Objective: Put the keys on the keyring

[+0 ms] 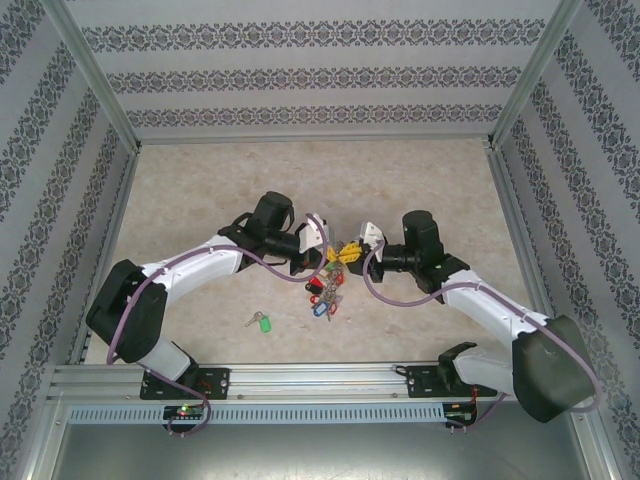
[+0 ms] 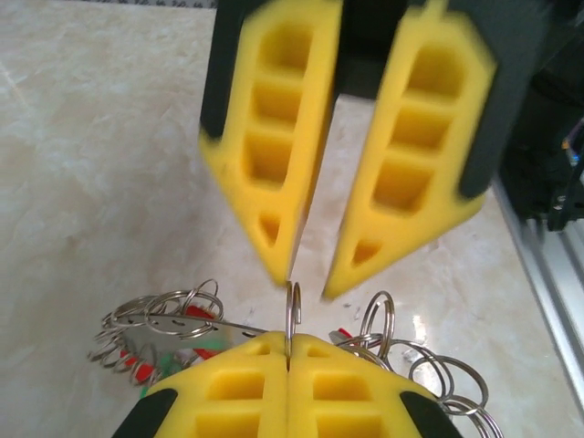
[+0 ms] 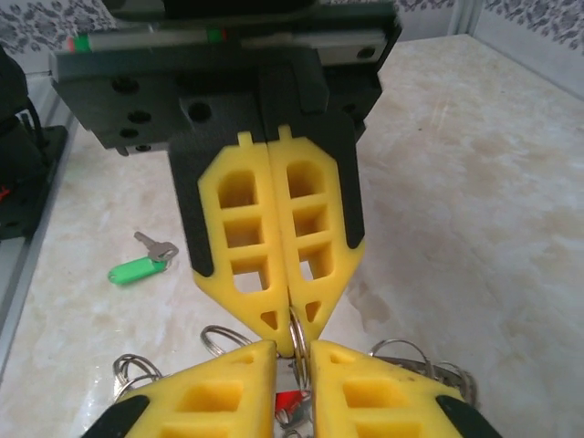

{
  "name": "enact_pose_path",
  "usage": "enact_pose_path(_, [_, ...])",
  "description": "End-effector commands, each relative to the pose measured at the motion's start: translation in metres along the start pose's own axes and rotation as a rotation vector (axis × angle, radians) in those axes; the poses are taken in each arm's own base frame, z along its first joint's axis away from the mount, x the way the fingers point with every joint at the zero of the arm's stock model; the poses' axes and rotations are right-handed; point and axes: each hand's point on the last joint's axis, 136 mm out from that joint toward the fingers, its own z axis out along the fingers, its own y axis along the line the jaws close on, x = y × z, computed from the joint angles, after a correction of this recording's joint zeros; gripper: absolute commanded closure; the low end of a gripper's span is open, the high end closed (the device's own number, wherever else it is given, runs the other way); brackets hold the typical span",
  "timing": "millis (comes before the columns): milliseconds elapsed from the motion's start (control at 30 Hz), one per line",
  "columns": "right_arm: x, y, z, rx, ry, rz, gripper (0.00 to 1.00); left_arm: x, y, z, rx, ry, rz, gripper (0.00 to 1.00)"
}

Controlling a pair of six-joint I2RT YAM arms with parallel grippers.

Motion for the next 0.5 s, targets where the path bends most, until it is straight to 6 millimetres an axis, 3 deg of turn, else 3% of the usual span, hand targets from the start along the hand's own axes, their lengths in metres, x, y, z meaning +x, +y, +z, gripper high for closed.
enact_pose_path(0, [-0.011,-0.004,-0.011,0.064,-0.001,-0.060,0.72,-0.017,0.016,-0.013,-0.138,-0.053,0.056,1.00])
enact_pose_path(233, [-0.014,0.001,-0.021,0.108,0.022,-0.043,0.70,-0.037,0.034,-0.037,-0.295,-0.113,0.111,1.00])
enact_pose_path(467, [-0.002,0.023,-0.003,0.073,0.092,-0.072,0.71,-0.050,0.043,-0.053,-0.359,-0.140,0.128,1.00])
